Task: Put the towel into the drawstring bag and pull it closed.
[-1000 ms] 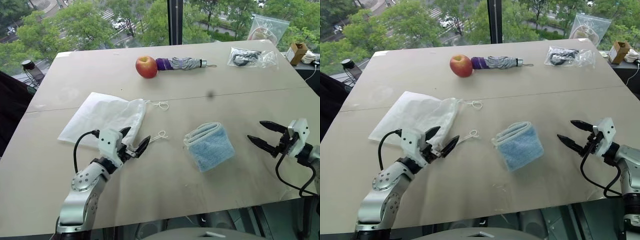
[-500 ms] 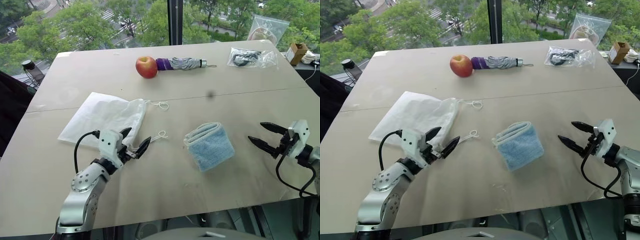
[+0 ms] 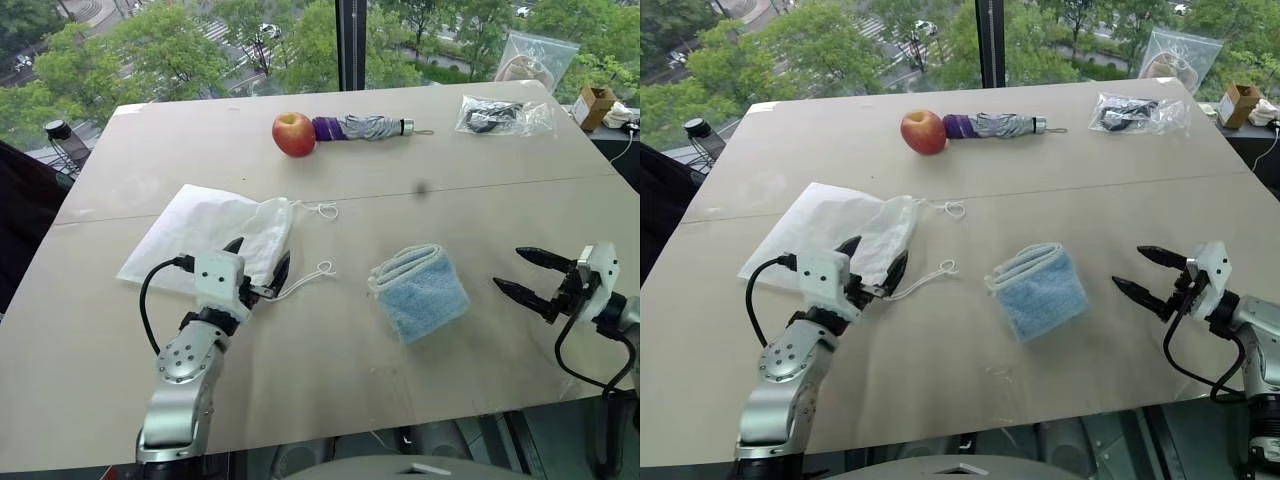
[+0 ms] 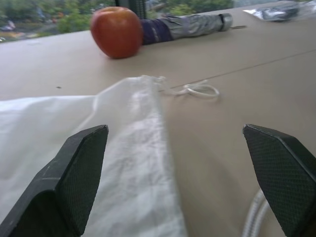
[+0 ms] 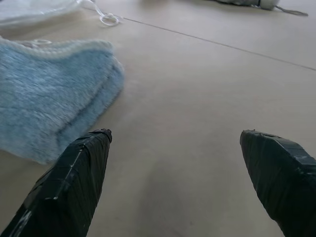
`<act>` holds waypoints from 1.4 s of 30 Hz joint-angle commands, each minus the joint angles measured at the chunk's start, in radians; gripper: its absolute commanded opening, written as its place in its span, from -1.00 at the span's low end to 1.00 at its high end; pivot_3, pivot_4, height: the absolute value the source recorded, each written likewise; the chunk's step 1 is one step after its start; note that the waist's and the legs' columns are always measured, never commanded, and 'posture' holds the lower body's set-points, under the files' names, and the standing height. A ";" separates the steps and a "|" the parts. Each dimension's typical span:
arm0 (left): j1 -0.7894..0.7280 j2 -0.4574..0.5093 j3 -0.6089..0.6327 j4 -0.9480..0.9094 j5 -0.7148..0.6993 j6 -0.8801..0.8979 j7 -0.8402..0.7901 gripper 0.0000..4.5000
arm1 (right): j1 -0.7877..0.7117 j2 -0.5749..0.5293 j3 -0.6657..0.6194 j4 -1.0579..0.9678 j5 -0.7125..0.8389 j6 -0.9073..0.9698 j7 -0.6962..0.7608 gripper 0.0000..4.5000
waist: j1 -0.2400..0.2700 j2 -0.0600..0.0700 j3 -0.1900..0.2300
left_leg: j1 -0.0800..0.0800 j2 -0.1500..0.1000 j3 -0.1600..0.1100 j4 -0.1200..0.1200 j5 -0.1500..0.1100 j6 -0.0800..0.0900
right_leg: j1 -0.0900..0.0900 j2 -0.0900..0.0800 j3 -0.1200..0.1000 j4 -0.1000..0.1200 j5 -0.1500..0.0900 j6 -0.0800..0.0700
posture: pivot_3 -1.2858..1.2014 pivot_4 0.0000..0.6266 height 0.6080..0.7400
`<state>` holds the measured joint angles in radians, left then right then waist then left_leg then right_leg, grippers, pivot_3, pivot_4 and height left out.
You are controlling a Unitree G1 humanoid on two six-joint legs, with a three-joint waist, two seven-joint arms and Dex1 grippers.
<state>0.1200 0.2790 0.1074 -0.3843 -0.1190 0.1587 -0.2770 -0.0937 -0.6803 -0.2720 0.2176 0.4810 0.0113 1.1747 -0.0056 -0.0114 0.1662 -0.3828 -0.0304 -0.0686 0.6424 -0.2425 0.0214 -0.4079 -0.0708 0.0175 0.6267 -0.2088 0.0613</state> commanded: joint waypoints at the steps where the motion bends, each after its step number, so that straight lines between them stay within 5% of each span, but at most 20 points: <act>1: -0.040 -0.018 -0.051 0.005 0.133 0.020 0.103 1.00 | -0.006 0.003 0.016 -0.141 0.057 0.053 0.013 0.98 | 0.001 0.000 0.000 | 0.000 0.000 0.000 0.000 0.000 0.000 | 0.000 0.000 0.000 0.000 0.000 0.000 | 0.03 -0.52 1.00; 13: -0.087 -0.045 -0.119 0.066 0.298 0.073 0.203 1.00 | -0.046 0.012 0.060 -0.310 0.095 0.148 -0.023 0.98 | 0.006 0.000 0.000 | -0.001 0.000 -0.002 0.004 0.000 0.000 | 0.000 0.000 -0.001 0.000 0.002 0.003 | 0.03 -0.52 1.00; 26: -0.065 -0.082 -0.086 0.116 0.320 0.035 0.280 1.00 | -0.057 0.005 0.063 -0.343 0.098 0.188 -0.018 0.98 | 0.019 0.000 0.000 | -0.002 0.000 -0.003 0.005 0.000 0.000 | 0.000 0.000 -0.002 0.000 0.002 0.003 | 0.03 -0.52 1.00; 36: -0.062 -0.093 -0.088 0.124 0.342 0.020 0.313 -0.97 | -0.075 -0.009 0.067 -0.372 0.119 0.233 0.009 1.00 | 0.019 0.000 0.000 | -0.002 0.000 -0.003 0.005 0.000 0.000 | 0.000 0.000 -0.002 0.000 0.002 0.003 | 0.03 -0.52 1.00; 42: -0.050 -0.090 -0.078 0.114 0.356 0.021 0.334 -0.97 | -0.097 -0.007 0.080 -0.370 0.120 0.236 0.014 1.00 | 0.019 0.000 0.000 | -0.003 0.000 -0.003 0.005 0.000 0.000 | 0.000 0.000 -0.003 0.000 0.002 0.004 | 0.03 -0.52 1.00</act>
<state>0.0682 0.1866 0.0129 -0.2518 0.2240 0.1987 0.0430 -0.1763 -0.6779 -0.1902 -0.1181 0.5844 0.2512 1.1799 0.0138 -0.0117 0.1662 -0.3855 -0.0305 -0.0718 0.6475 -0.2427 0.0216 -0.4076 -0.0704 0.0148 0.6269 -0.2063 0.0648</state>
